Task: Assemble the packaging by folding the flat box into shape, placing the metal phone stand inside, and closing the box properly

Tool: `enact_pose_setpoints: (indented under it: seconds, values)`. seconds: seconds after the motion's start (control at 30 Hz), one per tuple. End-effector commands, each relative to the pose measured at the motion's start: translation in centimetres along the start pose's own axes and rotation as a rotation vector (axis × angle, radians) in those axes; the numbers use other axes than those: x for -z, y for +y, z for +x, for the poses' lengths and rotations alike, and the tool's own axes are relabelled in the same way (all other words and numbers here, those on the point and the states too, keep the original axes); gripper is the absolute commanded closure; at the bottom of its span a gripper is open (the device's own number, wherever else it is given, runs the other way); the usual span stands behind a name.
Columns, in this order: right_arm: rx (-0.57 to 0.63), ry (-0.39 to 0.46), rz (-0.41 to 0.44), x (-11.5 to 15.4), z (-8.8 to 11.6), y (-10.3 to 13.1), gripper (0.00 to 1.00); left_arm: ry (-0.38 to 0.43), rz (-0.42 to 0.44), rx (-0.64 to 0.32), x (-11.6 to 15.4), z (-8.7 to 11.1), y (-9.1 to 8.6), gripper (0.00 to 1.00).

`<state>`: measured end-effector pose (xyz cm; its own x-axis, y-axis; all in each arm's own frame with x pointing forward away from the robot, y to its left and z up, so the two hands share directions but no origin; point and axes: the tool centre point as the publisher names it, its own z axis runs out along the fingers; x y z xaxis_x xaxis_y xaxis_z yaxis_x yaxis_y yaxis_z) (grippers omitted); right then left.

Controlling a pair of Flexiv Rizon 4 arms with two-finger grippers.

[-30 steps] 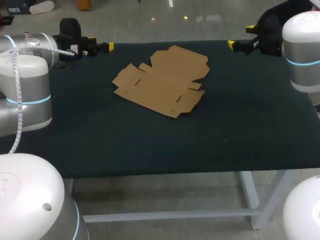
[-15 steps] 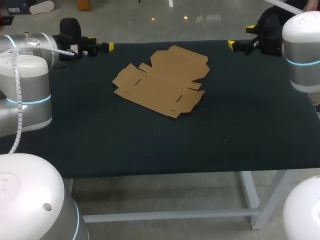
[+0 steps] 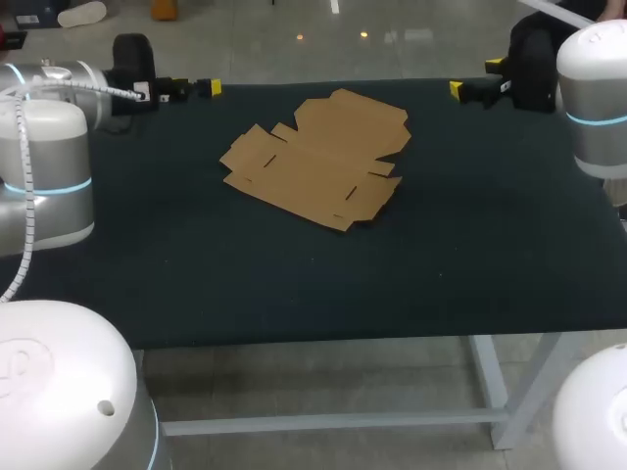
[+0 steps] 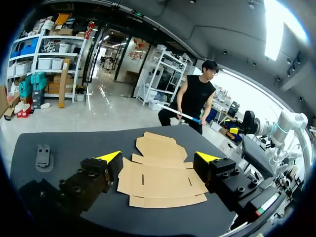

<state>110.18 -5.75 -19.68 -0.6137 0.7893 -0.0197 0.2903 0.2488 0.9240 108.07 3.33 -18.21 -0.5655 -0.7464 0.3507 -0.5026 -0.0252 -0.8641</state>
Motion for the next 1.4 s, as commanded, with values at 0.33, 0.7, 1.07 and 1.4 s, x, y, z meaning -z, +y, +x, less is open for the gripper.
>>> enact_pose_setpoints:
  seconds: [0.33,0.7,1.07,1.4]
  values:
    - [-0.283,0.012,0.282,1.6,0.0,-0.7,0.00,-0.183,-0.345,0.225,0.6,0.4,0.6,0.00]
    - [-0.503,0.106,0.444,1.5,-1.2,-3.9,0.00,-0.239,-0.517,0.476,0.1,-1.1,1.8,0.00]
    - [-0.495,0.114,0.457,1.6,-1.3,-4.2,0.00,-0.239,-0.517,0.476,0.1,-1.1,1.8,0.00]
    - [-0.557,0.060,0.503,1.6,-1.0,-4.3,0.00,-0.299,-0.523,0.609,-0.1,-1.1,1.5,0.00]
